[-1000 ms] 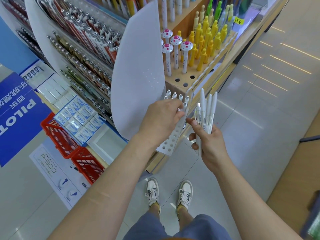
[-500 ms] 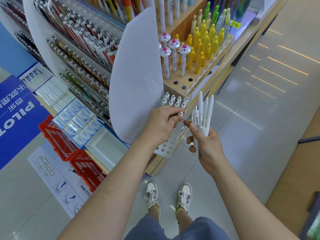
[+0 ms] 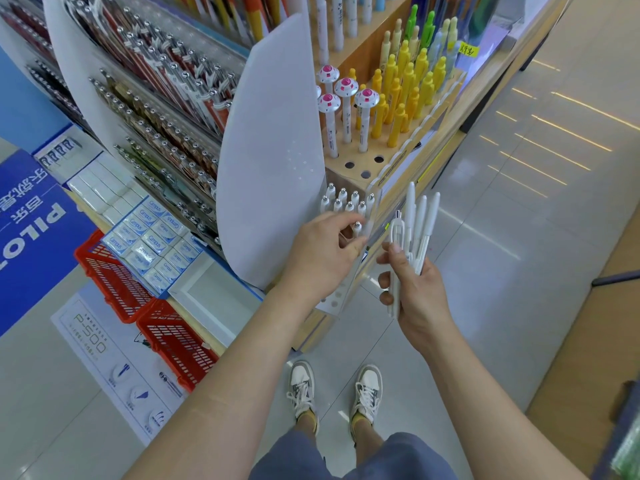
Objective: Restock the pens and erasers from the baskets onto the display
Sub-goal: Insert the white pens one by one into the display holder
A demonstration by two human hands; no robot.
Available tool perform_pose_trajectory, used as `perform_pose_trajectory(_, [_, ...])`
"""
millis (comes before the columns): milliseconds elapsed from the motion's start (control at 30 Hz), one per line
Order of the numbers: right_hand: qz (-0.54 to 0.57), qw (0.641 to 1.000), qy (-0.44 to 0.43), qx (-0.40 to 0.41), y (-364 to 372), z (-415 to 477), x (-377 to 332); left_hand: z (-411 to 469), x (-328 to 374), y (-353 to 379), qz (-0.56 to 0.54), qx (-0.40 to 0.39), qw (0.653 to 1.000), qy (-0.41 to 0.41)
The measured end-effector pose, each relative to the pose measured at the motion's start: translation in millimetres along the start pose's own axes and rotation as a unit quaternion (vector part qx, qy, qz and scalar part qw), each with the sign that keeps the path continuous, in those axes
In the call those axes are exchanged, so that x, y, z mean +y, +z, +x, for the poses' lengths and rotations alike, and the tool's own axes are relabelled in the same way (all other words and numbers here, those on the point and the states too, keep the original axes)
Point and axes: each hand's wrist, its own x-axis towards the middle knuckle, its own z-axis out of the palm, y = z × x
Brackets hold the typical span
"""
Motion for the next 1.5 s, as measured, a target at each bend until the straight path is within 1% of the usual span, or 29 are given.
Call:
perform_pose_trajectory(167, [0.036, 0.999, 0.028, 0.002, 2, -1, 0, -5, 1, 1, 0.018, 0.021, 0.999, 0.018])
perform_pose_trajectory(233, [0.060, 0.998, 0.032, -0.011, 3, -2, -1, -7, 3, 0, 0.037, 0.048, 0.998, 0.029])
perform_pose_trajectory(300, [0.077, 0.996, 0.032, -0.023, 3, -3, -4, -12, 9, -1, 0.029, 0.077, 0.996, 0.034])
perform_pose_trajectory(333, [0.085, 0.995, 0.033, -0.031, 3, -3, -5, -15, 13, 0, 0.007, 0.075, 0.997, 0.026])
perform_pose_trajectory(400, [0.101, 0.992, 0.033, -0.060, 3, -5, -8, -22, 24, 2, -0.081, 0.029, 0.996, -0.031])
perform_pose_trajectory(467, [0.108, 0.988, 0.034, -0.106, 5, -8, -9, -25, 35, 3, -0.201, -0.014, 0.973, -0.111])
perform_pose_trajectory(567, [0.077, 0.982, 0.024, -0.169, 3, -13, -12, -26, 44, -3, -0.325, 0.008, 0.927, -0.186])
perform_pose_trajectory(600, [0.055, 0.982, 0.018, -0.178, 3, -15, -14, -26, 45, -6, -0.344, 0.015, 0.917, -0.199])
perform_pose_trajectory(667, [0.023, 0.985, 0.012, -0.173, 3, -17, -16, -29, 44, -15, -0.356, 0.015, 0.910, -0.211])
perform_pose_trajectory(733, [0.011, 0.988, 0.010, -0.154, 4, -16, -17, -31, 46, -26, -0.346, 0.022, 0.915, -0.204])
perform_pose_trajectory(800, [0.011, 0.992, 0.002, -0.124, 4, -13, -19, -34, 47, -38, -0.321, 0.055, 0.928, -0.178])
perform_pose_trajectory(900, [0.017, 0.996, -0.005, -0.083, -3, -9, -21, -39, 46, -59, -0.266, 0.116, 0.951, -0.103])
perform_pose_trajectory(967, [0.014, 0.998, -0.004, -0.066, -9, -6, -21, -42, 43, -68, -0.190, 0.135, 0.972, -0.039])
perform_pose_trajectory(1033, [0.009, 0.998, -0.004, -0.058, -12, -4, -20, -40, 36, -65, -0.102, 0.148, 0.984, 0.006])
perform_pose_trajectory(1100, [0.008, 0.998, 0.002, -0.057, -12, -3, -19, -37, 29, -55, -0.017, 0.159, 0.986, 0.036])
perform_pose_trajectory(1133, [0.008, 0.998, 0.004, -0.057, -11, -3, -18, -35, 25, -48, 0.006, 0.165, 0.985, 0.041])
perform_pose_trajectory(1200, [0.008, 0.998, 0.010, -0.057, -10, -4, -15, -32, 18, -39, 0.018, 0.176, 0.983, 0.040])
perform_pose_trajectory(1267, [0.006, 0.998, 0.014, -0.058, -9, -4, -13, -28, 12, -34, 0.006, 0.187, 0.982, 0.037])
perform_pose_trajectory(1500, [0.009, 0.998, 0.026, -0.061, -6, -3, -6, -19, 3, -20, -0.038, 0.178, 0.983, 0.022])
